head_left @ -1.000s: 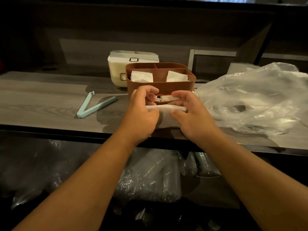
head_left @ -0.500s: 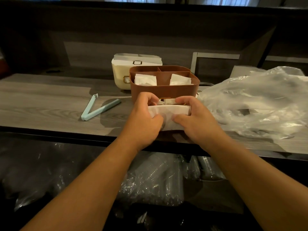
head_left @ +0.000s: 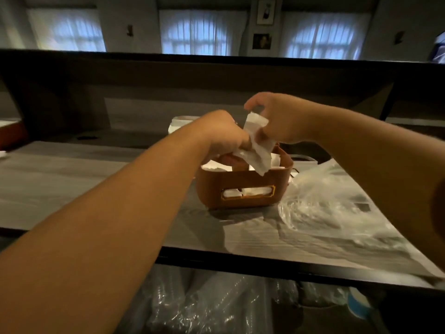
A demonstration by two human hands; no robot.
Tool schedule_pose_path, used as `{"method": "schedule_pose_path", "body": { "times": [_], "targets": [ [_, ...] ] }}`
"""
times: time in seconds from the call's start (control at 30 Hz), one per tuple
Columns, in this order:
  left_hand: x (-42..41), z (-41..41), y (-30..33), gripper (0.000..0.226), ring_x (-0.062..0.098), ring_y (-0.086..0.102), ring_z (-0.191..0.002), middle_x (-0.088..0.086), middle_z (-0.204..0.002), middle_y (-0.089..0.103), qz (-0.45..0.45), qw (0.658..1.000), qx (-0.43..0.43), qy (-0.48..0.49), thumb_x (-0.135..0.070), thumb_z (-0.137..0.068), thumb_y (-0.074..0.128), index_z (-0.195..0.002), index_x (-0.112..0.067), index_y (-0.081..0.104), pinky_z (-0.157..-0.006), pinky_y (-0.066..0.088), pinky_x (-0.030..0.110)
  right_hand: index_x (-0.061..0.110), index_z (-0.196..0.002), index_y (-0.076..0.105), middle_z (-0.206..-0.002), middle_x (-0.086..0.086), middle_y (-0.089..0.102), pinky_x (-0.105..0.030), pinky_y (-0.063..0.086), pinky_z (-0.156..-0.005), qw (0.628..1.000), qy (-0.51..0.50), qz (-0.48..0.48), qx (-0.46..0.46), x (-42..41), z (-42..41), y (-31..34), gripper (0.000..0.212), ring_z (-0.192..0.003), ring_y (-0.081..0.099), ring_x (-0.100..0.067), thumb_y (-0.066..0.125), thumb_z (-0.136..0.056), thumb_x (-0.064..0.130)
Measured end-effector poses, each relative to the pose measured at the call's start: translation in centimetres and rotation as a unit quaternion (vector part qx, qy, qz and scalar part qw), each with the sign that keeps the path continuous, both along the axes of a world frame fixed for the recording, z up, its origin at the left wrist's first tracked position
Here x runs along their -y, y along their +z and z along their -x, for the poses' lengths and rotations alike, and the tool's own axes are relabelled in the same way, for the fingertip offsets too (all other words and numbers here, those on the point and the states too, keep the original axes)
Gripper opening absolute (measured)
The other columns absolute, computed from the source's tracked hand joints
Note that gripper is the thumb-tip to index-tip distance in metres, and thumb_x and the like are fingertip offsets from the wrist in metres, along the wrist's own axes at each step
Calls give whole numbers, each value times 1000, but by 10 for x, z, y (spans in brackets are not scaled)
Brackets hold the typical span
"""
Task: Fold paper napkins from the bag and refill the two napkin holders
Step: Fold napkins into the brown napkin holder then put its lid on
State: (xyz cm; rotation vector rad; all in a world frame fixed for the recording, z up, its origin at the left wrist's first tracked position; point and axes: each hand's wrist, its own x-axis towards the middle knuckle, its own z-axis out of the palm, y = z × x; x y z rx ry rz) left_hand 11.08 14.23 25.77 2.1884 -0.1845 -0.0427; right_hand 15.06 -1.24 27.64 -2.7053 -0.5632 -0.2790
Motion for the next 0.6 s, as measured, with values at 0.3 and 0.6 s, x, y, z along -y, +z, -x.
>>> {"method": "schedule_pose_path", "body": {
  "times": [0.3, 0.6],
  "targets": [
    [38, -43, -10, 27, 26, 69, -97, 14, -107, 66, -72, 991, -115, -4, -12, -90, 71, -115, -11, 61, -84, 59, 34, 30, -133, 51, -118, 6, 60, -31, 46, -89, 979, 45, 196, -43, 15, -47, -18, 50, -104, 58, -17, 74, -89, 29],
    [43, -54, -14, 19, 24, 69, -96, 11, -102, 71, -171, 977, -129, 3, -21, -92, 70, -108, -10, 68, -87, 55, 33, 23, -125, 56, -108, 2, 62, -24, 39, -74, 971, 29, 230, 64, 17, -34, -19, 40, -93, 53, -15, 75, -89, 25]
  ]
}}
